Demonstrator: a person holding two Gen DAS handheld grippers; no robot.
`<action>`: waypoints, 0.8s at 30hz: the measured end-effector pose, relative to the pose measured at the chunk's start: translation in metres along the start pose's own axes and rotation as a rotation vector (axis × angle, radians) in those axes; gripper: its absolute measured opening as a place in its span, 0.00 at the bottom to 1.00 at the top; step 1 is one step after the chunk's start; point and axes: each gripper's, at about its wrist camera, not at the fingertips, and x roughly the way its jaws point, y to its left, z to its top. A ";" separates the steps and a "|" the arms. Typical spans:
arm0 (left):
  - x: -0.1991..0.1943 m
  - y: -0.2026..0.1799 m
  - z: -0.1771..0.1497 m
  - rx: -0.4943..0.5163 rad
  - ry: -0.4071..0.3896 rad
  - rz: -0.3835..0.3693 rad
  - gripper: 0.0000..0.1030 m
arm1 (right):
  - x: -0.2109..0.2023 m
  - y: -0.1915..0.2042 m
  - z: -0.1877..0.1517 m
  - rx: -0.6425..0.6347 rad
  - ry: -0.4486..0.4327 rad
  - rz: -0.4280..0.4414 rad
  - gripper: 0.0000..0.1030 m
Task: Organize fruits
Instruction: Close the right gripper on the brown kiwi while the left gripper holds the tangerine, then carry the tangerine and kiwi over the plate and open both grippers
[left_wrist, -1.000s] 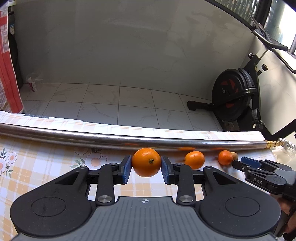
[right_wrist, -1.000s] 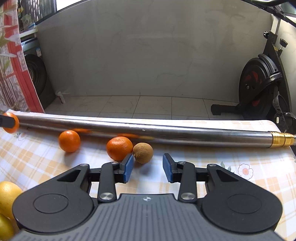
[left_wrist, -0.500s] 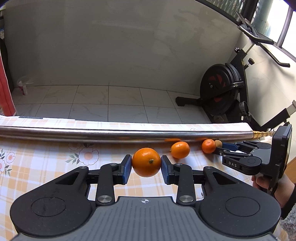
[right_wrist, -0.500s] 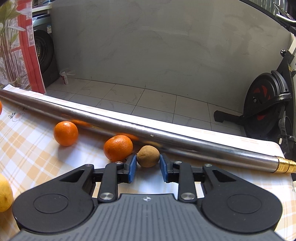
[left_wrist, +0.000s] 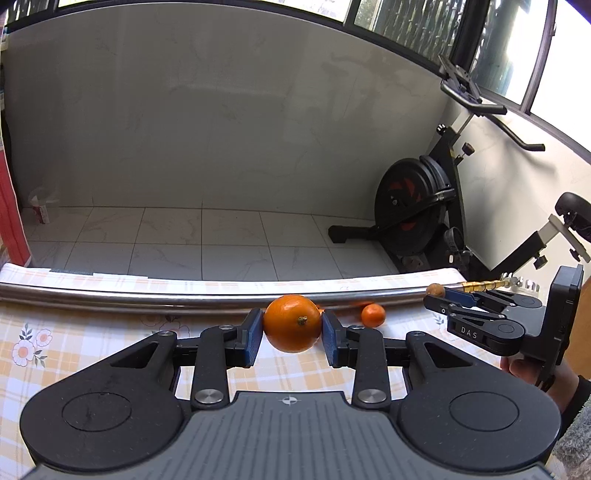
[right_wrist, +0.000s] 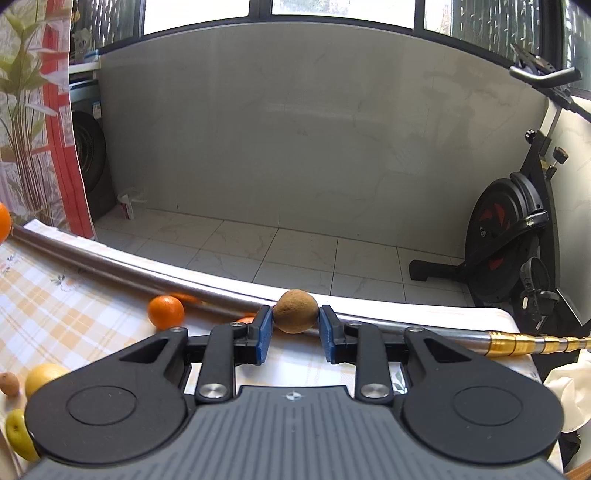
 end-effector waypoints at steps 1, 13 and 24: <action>-0.008 -0.003 0.002 -0.002 -0.004 -0.004 0.35 | -0.010 0.000 0.004 0.005 -0.012 0.003 0.29; -0.121 -0.021 0.004 -0.009 -0.102 -0.029 0.35 | -0.125 0.022 0.017 0.042 -0.137 0.074 0.29; -0.146 0.012 -0.053 -0.056 0.044 -0.052 0.35 | -0.175 0.081 -0.035 0.061 -0.105 0.247 0.29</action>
